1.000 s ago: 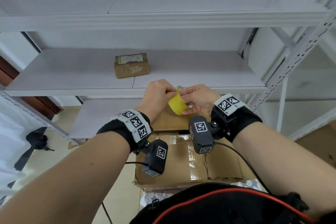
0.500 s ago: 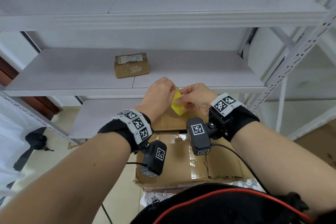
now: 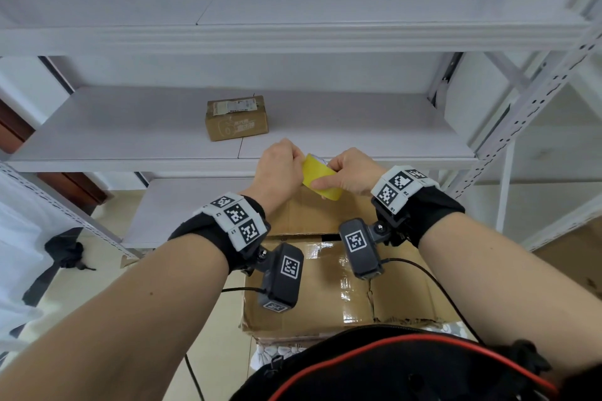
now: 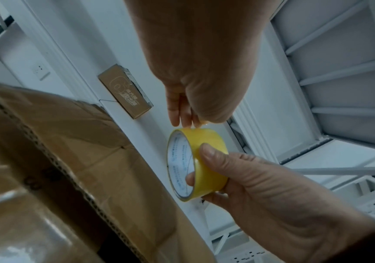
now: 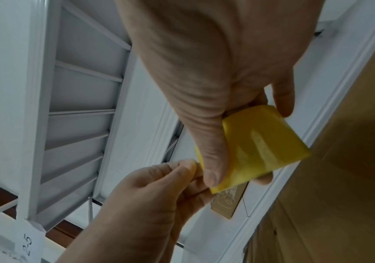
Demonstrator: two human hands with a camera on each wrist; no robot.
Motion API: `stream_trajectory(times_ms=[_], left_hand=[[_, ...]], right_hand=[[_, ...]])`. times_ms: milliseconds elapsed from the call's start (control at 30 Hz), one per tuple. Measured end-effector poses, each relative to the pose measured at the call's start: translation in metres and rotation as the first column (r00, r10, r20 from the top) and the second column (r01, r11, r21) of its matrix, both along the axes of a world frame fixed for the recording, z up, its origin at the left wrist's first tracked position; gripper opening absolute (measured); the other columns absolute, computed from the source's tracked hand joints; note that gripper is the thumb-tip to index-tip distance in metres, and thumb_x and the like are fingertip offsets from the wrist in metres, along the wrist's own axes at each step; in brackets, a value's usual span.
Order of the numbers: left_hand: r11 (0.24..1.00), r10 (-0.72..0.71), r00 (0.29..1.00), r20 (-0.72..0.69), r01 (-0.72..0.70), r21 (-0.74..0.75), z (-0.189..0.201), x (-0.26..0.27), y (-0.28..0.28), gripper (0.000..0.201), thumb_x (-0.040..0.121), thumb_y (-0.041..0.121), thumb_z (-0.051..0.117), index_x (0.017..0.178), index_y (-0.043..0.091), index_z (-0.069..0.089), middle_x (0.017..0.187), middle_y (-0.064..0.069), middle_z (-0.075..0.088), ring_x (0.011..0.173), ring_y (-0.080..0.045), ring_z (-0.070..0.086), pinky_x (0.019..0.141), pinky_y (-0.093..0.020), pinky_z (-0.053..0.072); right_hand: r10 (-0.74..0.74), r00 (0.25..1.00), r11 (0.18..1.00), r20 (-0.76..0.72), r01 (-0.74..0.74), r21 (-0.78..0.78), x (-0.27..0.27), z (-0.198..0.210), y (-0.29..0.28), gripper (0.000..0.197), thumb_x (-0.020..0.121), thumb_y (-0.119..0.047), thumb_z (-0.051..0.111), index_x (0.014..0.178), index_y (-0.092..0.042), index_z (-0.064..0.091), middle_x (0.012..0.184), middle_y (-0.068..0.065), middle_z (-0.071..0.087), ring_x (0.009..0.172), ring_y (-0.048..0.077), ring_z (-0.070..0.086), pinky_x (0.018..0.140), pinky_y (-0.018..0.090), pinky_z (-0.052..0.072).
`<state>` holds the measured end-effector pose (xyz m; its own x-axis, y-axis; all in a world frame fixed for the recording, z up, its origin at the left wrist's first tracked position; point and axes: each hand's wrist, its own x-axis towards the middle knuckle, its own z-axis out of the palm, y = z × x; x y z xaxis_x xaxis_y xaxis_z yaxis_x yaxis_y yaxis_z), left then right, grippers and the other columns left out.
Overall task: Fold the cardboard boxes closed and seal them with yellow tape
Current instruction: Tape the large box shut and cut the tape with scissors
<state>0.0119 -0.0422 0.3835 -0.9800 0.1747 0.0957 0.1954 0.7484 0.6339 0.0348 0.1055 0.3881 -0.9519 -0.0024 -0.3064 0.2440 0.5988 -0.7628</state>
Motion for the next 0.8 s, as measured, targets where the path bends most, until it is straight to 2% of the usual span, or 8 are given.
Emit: stream_trajectory(times_ms=[67, 167, 233, 400, 467, 600, 700, 800], left_hand=[[1.000, 0.003, 0.999, 0.038, -0.003, 0.020, 0.001, -0.001, -0.001, 0.011, 0.095, 0.007, 0.048, 0.097, 0.003, 0.059, 0.104, -0.014, 0.063, 0.094, -0.025, 0.055, 0.075, -0.029, 0.040], [0.997, -0.023, 0.994, 0.111, 0.015, 0.076, 0.005, -0.003, -0.003, 0.013, 0.095, 0.006, 0.046, 0.096, 0.004, 0.058, 0.100, -0.013, 0.063, 0.090, -0.024, 0.055, 0.072, -0.024, 0.038], [0.995, -0.068, 0.984, 0.165, 0.055, 0.081, 0.007, -0.003, -0.004, 0.014, 0.096, 0.005, 0.044, 0.095, 0.004, 0.058, 0.095, -0.010, 0.062, 0.088, -0.023, 0.056, 0.070, -0.024, 0.039], [0.971, -0.121, 0.924, 0.364, 0.033, 0.238, 0.016, -0.004, -0.009, 0.029, 0.098, 0.001, 0.043, 0.071, 0.008, 0.053, 0.079, -0.015, 0.057, 0.074, -0.023, 0.054, 0.080, -0.041, 0.054], [0.938, -0.137, 0.886, 0.444, -0.027, 0.345, 0.019, -0.002, -0.013, 0.028, 0.098, 0.002, 0.047, 0.072, 0.010, 0.052, 0.078, -0.012, 0.055, 0.071, -0.019, 0.054, 0.076, -0.031, 0.056], [0.916, -0.151, 0.894, 0.422, -0.034, 0.400, 0.015, -0.001, -0.019, 0.022, 0.086, -0.002, 0.067, 0.078, 0.014, 0.055, 0.078, -0.004, 0.055, 0.071, -0.013, 0.055, 0.073, -0.026, 0.054], [0.915, -0.076, 0.917, 0.391, -0.092, 0.393, 0.010, -0.003, -0.022, 0.023, 0.084, -0.003, 0.070, 0.075, 0.013, 0.056, 0.079, -0.006, 0.058, 0.071, -0.015, 0.058, 0.072, -0.028, 0.056], [0.878, -0.029, 0.907, 0.419, -0.177, 0.446, 0.012, -0.002, -0.028, 0.020, 0.083, -0.006, 0.071, 0.075, 0.007, 0.058, 0.072, -0.012, 0.061, 0.064, -0.018, 0.062, 0.063, -0.025, 0.060]], right_hand=[[0.012, 1.000, 1.000, 0.002, -0.012, 0.011, -0.001, 0.000, 0.000, 0.034, 0.072, -0.024, 0.082, 0.090, 0.003, 0.072, 0.084, 0.015, 0.067, 0.073, 0.019, 0.058, 0.069, 0.031, 0.048], [0.010, 1.000, 0.999, 0.005, -0.010, 0.052, -0.002, -0.001, 0.000, 0.035, 0.075, -0.023, 0.080, 0.090, 0.006, 0.069, 0.074, 0.011, 0.061, 0.061, 0.015, 0.052, 0.055, 0.021, 0.043], [-0.010, 1.000, 0.998, 0.004, 0.010, 0.056, -0.003, -0.004, 0.002, 0.038, 0.075, -0.024, 0.080, 0.091, 0.009, 0.069, 0.075, 0.012, 0.060, 0.063, 0.018, 0.052, 0.058, 0.025, 0.042], [0.012, 1.000, 0.999, 0.001, -0.012, 0.040, -0.002, -0.008, 0.002, 0.037, 0.075, -0.024, 0.079, 0.089, 0.009, 0.070, 0.072, 0.011, 0.057, 0.066, 0.018, 0.050, 0.058, 0.027, 0.039], [0.032, 0.999, 0.998, 0.014, -0.033, 0.045, -0.002, -0.008, 0.002, 0.035, 0.076, -0.026, 0.079, 0.088, 0.006, 0.070, 0.073, 0.011, 0.060, 0.066, 0.017, 0.051, 0.057, 0.025, 0.039], [0.044, 0.999, 0.998, 0.025, -0.045, 0.041, -0.005, -0.009, 0.001, 0.039, 0.075, -0.030, 0.079, 0.090, 0.005, 0.071, 0.088, 0.021, 0.070, 0.073, 0.020, 0.057, 0.068, 0.031, 0.044], [0.063, 0.998, 0.995, 0.027, -0.065, 0.070, -0.006, -0.005, -0.004, 0.045, 0.074, -0.034, 0.079, 0.092, 0.006, 0.071, 0.079, 0.013, 0.062, 0.072, 0.019, 0.052, 0.065, 0.030, 0.039], [0.097, 0.995, 0.991, 0.003, -0.097, 0.090, -0.005, -0.001, -0.006, 0.046, 0.072, -0.035, 0.080, 0.094, 0.004, 0.070, 0.079, 0.008, 0.057, 0.073, 0.018, 0.051, 0.064, 0.029, 0.038]])
